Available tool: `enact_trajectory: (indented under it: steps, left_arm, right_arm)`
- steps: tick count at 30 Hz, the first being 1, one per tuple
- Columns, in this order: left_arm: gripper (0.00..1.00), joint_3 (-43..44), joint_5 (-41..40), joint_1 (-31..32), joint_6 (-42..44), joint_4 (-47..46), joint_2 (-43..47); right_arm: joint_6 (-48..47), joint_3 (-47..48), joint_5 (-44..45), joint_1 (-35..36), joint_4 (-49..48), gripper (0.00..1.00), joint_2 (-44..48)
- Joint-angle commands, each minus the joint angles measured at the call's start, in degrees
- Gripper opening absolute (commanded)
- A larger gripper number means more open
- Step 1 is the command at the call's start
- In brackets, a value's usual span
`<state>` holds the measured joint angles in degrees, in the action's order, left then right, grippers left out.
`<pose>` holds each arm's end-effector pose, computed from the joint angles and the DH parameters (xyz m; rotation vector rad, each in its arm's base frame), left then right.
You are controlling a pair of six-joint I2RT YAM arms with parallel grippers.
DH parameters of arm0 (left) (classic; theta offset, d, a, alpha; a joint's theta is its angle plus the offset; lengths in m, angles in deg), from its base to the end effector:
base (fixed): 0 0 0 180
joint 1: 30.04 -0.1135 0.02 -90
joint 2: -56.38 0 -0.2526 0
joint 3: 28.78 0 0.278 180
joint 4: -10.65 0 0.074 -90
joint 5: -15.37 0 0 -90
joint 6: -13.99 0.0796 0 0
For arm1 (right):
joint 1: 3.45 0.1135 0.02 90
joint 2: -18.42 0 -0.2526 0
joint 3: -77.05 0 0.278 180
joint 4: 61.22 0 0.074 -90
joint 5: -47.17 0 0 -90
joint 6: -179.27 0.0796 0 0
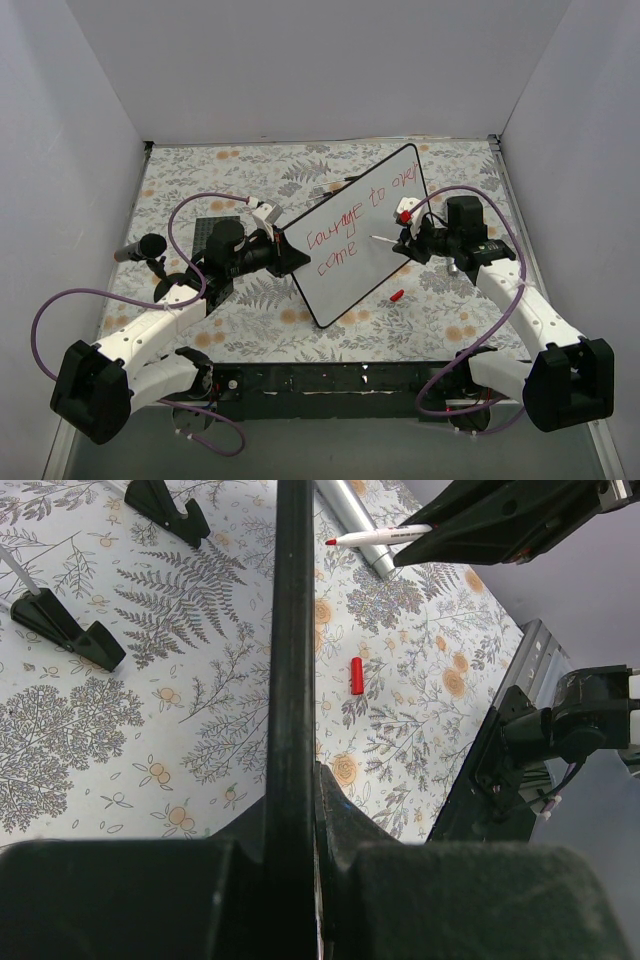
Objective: Write a sentence on the whiteboard
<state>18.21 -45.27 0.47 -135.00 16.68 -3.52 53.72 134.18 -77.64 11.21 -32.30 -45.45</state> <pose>0.2386 -0.1859 0.2234 -0.1383 2.1717 -1.4733 0.2769 0.1194 0.2264 -1.1822 1.7366 0.4464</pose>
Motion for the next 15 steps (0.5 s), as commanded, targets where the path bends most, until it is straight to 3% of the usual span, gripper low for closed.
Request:
enact_trajectory:
  steps: [1,15]
  left_arm:
    - [0.00,1.1,-0.5,0.1,1.7,1.2,0.1]
    - [0.00,1.2,0.0,0.1,1.8,1.1,-0.7]
  right_arm:
    - [-0.5,2.2,0.5,0.0,-2.0,0.01,0.8]
    - [0.7,3.4,0.3,0.1,-3.9,0.01,-2.5]
